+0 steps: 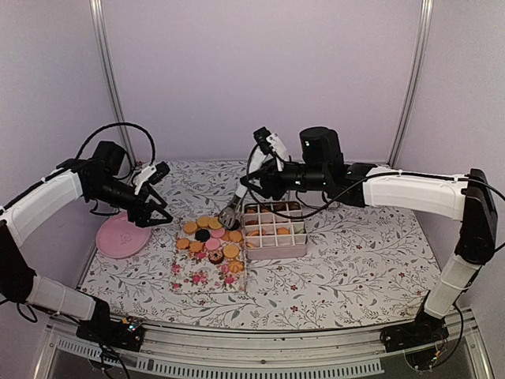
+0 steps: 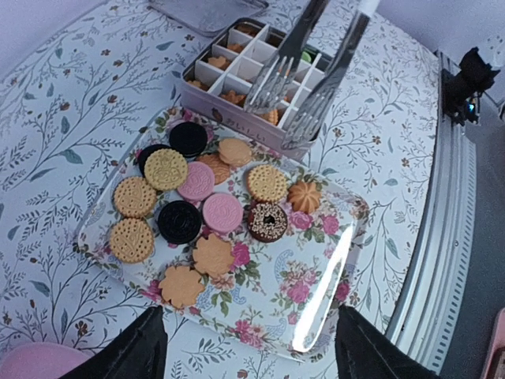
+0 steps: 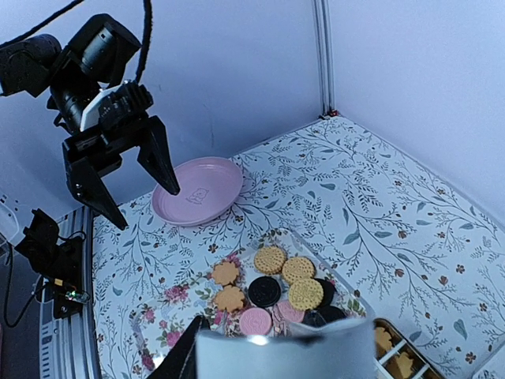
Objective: Pack the cookies
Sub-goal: Pick up the fake cookies from the plate.
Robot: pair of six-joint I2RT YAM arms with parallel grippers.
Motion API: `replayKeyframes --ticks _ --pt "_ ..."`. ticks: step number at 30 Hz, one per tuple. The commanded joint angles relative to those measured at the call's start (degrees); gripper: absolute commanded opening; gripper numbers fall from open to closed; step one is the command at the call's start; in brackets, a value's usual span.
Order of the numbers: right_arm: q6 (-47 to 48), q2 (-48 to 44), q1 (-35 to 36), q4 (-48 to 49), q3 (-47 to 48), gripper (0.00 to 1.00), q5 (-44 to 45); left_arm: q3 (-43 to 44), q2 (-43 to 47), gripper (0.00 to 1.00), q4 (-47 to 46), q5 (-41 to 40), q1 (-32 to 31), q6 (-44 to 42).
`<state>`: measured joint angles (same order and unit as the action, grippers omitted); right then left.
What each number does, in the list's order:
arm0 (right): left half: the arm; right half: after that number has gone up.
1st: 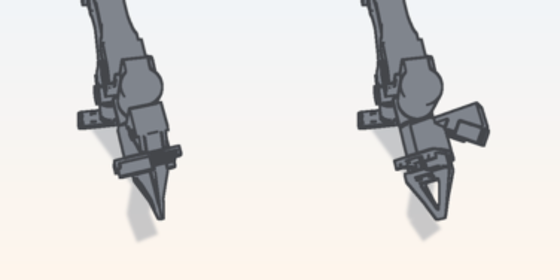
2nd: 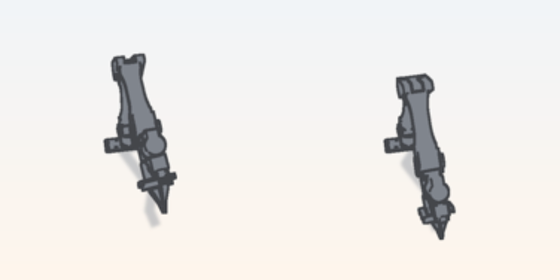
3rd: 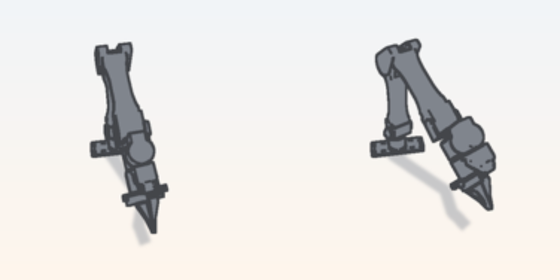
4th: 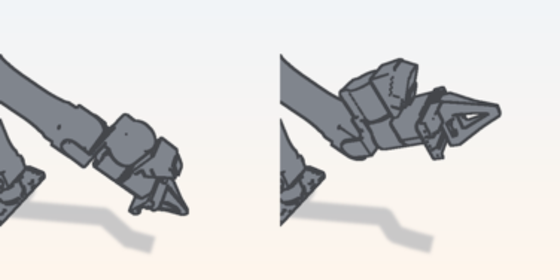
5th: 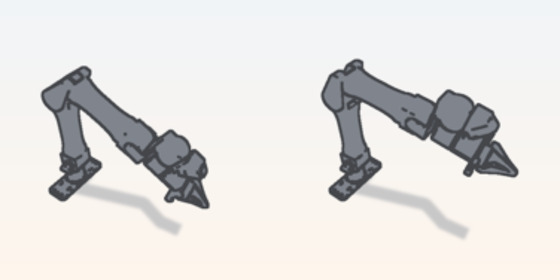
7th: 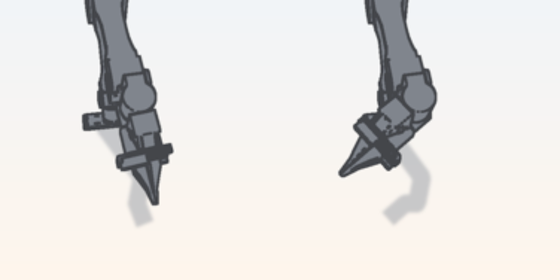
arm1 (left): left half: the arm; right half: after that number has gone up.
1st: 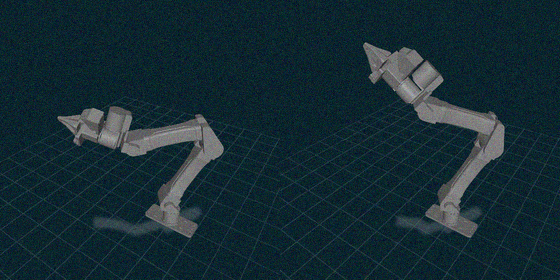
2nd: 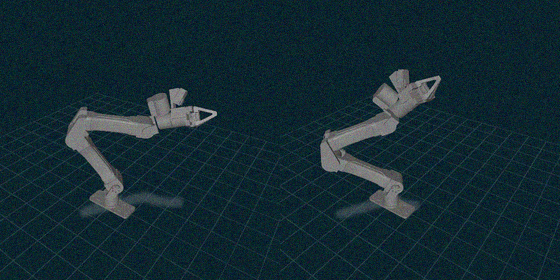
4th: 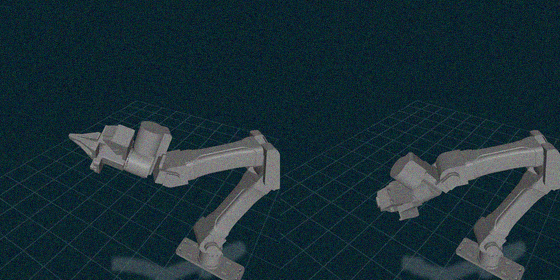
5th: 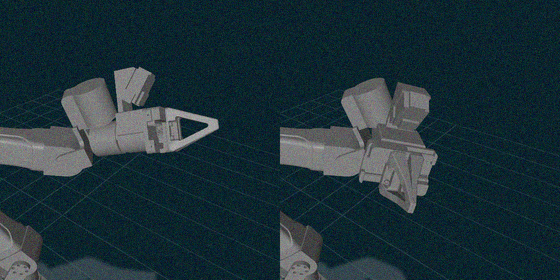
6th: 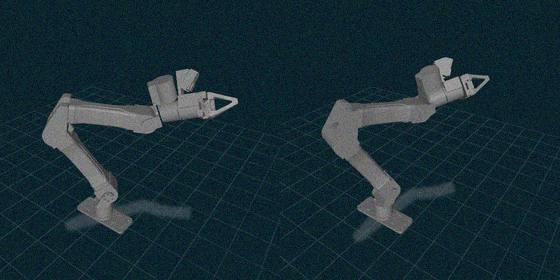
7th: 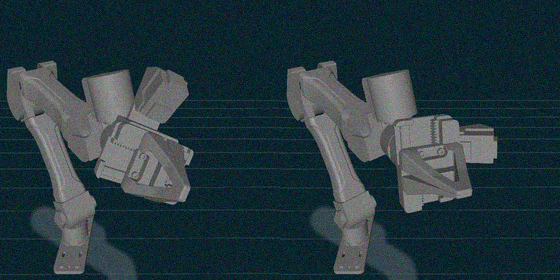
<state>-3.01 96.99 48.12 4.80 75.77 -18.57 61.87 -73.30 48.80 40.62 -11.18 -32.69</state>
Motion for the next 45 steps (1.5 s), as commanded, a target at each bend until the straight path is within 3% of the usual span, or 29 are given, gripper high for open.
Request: replayKeyframes --ticks 1,6,15,22,32,45 --pt "1.33 8.02 3.53 2.14 7.02 0.39 3.46 -0.87 -2.74 0.74 0.75 3.2 5.53 0.5" --pt "2.33 15.07 6.21 1.38 14.04 0.39 5.81 -1.32 -4.51 0.74 0.31 4.1 9.62 -0.03" --pt "2.39 20.72 8.21 1.31 18.86 0.39 8.66 -2.31 -4.45 0.73 -2.12 3.13 10.21 0.18" --pt "4.43 20.83 8.13 -0.69 17.47 0.39 13.22 -2.67 -3.58 0.73 -2.52 2.18 10.19 -0.62" --pt "0.71 21.59 8.6 0.47 15.2 0.44 9.92 -1.83 -3.82 0.73 -2.61 2.73 10.13 -0.84" --pt "-0.09 23.18 10.13 3.42 15.39 0.42 11.26 -1.69 -3.72 0.73 -2.69 3.28 10.13 -1.33"
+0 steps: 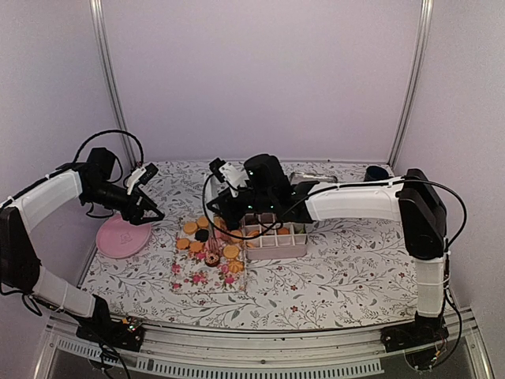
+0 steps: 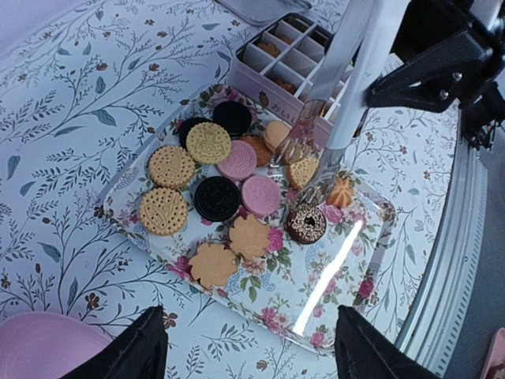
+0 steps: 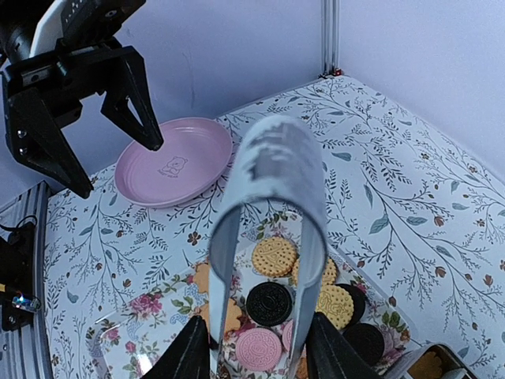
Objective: Pack the cookies
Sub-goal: Pick up the fake cookies from the plate.
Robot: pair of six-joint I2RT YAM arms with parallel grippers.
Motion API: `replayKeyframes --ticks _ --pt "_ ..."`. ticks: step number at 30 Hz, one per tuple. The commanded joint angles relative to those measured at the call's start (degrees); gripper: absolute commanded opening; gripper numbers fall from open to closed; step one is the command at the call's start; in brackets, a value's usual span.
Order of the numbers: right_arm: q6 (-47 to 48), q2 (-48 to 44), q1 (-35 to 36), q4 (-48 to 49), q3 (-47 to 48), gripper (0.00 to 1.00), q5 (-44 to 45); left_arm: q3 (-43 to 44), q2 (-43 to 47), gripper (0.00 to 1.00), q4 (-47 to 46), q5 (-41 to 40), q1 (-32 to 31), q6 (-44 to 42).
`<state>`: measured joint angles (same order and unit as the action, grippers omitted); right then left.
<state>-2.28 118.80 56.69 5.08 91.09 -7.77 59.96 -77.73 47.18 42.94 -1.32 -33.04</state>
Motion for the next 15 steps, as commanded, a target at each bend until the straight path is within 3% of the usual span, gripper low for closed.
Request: replayKeyframes --ticks 1,15 --pt "-0.75 1.47 1.69 3.36 0.4 0.41 0.69 0.15 0.75 0.73 -1.18 0.93 0.27 -0.91" --pt "1.66 1.09 3.28 12.27 -0.25 0.34 7.08 -1.67 1.53 0.71 -3.99 0.93 0.14 -0.65"
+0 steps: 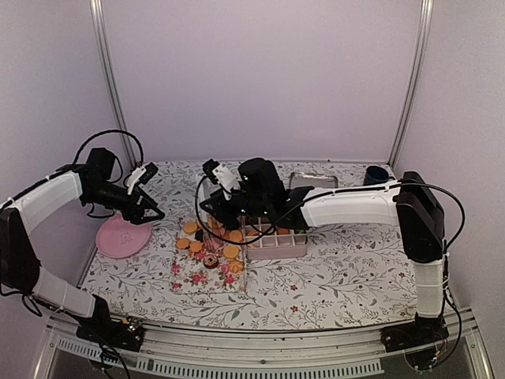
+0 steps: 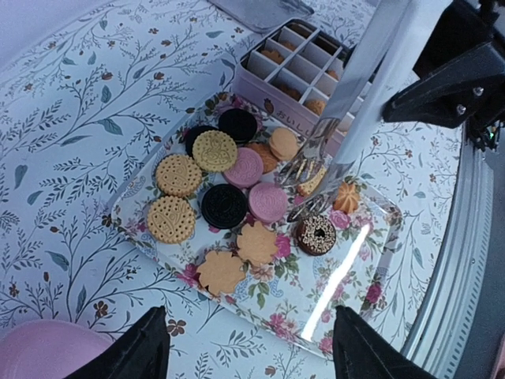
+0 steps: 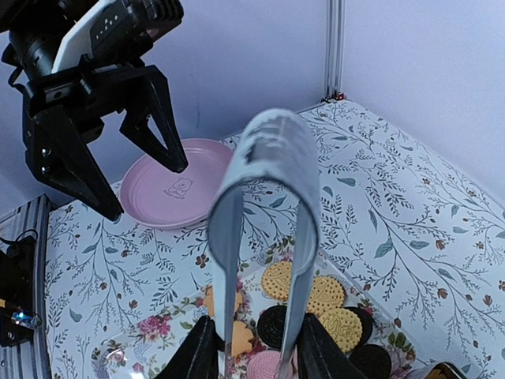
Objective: Pack the cookies
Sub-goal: Pick up the fake cookies from the plate.
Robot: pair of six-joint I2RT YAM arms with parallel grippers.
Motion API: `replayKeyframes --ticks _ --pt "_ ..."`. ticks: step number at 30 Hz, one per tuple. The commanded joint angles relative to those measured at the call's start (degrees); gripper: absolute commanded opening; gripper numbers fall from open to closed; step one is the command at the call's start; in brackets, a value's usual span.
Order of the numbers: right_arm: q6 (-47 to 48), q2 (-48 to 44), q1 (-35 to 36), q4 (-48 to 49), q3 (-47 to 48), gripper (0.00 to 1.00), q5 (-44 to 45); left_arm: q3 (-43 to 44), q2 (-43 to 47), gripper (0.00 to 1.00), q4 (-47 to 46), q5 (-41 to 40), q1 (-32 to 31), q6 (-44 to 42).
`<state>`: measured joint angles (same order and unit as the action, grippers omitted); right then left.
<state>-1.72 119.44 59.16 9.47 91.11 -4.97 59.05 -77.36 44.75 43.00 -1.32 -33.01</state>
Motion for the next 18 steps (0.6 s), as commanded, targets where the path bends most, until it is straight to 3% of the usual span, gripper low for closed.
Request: replayKeyframes --ticks 1,18 --pt "1.1 0.44 0.91 9.32 -0.58 0.34 5.16 -0.71 1.27 0.71 -1.78 0.87 0.2 -0.56" --pt "2.73 3.42 1.82 21.8 -8.28 0.37 8.72 -0.7 1.82 0.7 -2.3 1.08 0.01 -0.38"
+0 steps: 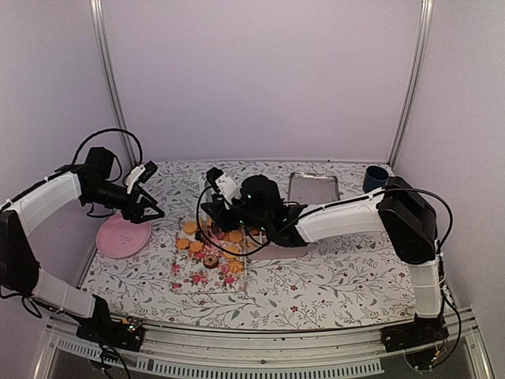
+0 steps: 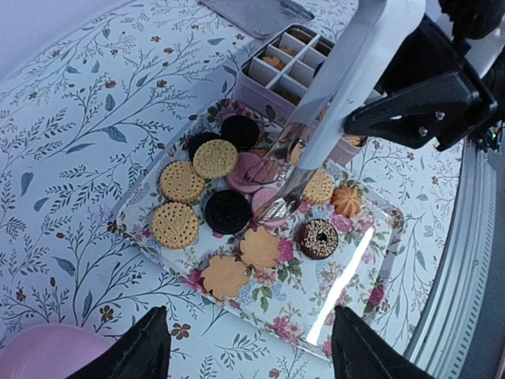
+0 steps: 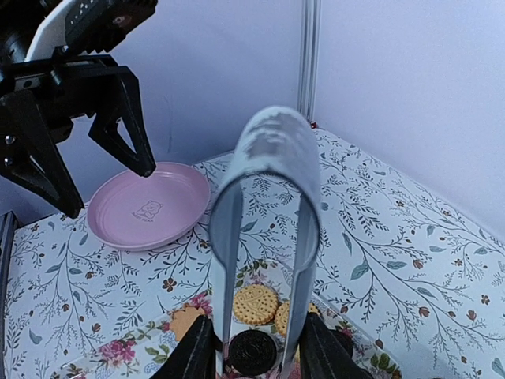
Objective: Pack the cookies
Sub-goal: Pick up the fake cookies from the plate.
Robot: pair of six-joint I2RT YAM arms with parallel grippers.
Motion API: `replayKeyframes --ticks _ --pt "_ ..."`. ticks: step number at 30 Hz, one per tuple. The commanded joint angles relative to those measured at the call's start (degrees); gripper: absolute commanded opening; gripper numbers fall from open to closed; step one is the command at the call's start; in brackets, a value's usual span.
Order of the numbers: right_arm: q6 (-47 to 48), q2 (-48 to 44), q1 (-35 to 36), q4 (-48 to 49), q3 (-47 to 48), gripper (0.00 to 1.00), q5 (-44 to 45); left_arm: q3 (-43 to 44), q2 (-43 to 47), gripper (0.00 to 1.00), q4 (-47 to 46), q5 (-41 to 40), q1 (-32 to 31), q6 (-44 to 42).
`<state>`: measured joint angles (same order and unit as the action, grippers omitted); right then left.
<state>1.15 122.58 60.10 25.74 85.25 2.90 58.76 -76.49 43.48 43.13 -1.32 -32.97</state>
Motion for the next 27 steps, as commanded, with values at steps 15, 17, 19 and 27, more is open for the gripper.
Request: replayKeyframes --ticks 15,17,19,27 --pt "-3.22 -6.75 3.98 6.12 -14.72 0.39 3.83 -0.18 1.34 0.7 -1.08 1.08 -0.58 -0.78" --pt "-3.59 -6.97 4.02 5.92 -14.77 0.34 3.95 -0.22 1.41 0.7 -1.03 0.99 -0.63 -0.7" --pt "-3.94 -7.05 4.14 5.67 -14.39 0.29 4.04 -0.23 1.53 0.7 -1.03 0.69 -0.65 -0.61" --pt "-3.25 -9.06 4.06 4.39 -13.05 0.06 5.61 -0.58 1.94 0.7 -1.03 0.59 -0.86 -0.54"
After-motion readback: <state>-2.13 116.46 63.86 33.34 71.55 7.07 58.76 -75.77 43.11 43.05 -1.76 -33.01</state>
